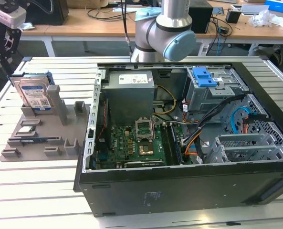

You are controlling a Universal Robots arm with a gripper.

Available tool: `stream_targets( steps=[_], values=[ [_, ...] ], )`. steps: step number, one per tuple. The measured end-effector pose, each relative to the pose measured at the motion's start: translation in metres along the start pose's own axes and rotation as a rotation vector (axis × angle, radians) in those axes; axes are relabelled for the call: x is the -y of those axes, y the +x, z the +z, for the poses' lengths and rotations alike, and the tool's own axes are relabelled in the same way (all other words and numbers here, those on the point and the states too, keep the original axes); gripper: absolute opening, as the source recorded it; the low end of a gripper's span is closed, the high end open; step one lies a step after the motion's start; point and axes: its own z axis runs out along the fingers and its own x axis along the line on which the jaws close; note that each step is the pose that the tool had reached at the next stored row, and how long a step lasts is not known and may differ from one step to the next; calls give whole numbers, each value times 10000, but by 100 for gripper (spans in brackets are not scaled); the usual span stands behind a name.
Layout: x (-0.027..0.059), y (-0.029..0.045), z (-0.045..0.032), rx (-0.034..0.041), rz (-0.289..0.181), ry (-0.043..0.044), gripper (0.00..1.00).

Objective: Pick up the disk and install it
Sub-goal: 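Pick up the disk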

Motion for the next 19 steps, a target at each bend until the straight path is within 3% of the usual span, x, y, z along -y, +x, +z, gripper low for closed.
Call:
stream_targets(
  steps=[19],
  values=[
    [0,0,0,-55,-2014,-47,11]
  ],
)
